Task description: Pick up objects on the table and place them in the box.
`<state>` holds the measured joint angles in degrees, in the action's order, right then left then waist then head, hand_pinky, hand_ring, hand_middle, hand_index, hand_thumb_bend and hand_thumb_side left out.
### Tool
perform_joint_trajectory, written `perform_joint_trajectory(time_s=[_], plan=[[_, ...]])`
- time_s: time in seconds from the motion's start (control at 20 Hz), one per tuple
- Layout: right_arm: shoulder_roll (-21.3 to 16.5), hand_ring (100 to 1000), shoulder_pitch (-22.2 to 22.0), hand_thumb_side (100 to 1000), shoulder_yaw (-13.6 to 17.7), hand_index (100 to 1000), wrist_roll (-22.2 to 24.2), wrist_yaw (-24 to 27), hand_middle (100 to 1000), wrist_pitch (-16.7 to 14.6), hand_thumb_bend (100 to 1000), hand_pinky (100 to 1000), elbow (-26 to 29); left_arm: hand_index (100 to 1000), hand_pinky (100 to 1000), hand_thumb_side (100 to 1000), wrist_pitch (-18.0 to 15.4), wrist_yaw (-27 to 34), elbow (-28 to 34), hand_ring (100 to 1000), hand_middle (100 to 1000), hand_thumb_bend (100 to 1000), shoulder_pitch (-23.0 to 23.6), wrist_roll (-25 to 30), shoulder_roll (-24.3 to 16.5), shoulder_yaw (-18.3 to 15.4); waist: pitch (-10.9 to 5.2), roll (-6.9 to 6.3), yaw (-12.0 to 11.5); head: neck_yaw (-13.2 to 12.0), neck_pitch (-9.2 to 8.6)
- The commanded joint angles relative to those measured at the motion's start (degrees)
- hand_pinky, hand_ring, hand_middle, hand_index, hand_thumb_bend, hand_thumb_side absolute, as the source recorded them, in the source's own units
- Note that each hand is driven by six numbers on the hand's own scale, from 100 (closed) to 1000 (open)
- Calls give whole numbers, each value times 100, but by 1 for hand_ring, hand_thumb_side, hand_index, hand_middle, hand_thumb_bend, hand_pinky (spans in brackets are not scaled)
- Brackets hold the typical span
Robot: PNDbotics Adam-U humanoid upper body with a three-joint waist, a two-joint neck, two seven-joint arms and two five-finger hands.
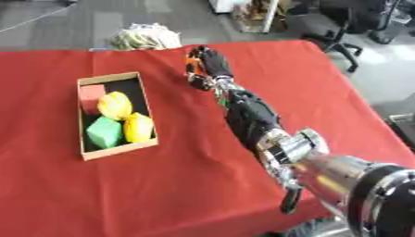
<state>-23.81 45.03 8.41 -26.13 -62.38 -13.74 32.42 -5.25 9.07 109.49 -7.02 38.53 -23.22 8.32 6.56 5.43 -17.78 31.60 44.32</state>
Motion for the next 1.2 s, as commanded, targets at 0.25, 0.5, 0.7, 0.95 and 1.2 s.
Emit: perform_joint_trajectory(time_s=[0.25,0.5,0.7,0.95,1.2], plan=[[-32,306,160,214,-309,280,700,378,199,-855,100,240,1081,887,674,992,4,36,94,594,613,100,-6,-36,-37,-76,-72,11,43,-18,-20],[144,304,190,221,-718,280,1439,975,199,-1434,100,241,1832,886,674,984,3,63,104,594,613,100,-22,-40,-3,-78,-87,-12,27,13,-20],[319,310,194,215,-987,283,1995,1365,203,-1716,100,251,2140,882,675,980,-5,89,112,594,610,100,-25,-15,16,-76,-102,-20,6,58,-20],[576,332,218,206,-1032,292,2525,1432,211,-1838,100,280,2070,873,674,979,-31,129,122,591,604,100,-45,67,38,-70,-100,-29,-25,103,-20],[717,376,226,202,-964,306,2667,1237,225,-1838,100,329,1861,872,673,980,-38,142,115,590,603,100,-45,103,47,-74,-98,-32,-36,122,-20]])
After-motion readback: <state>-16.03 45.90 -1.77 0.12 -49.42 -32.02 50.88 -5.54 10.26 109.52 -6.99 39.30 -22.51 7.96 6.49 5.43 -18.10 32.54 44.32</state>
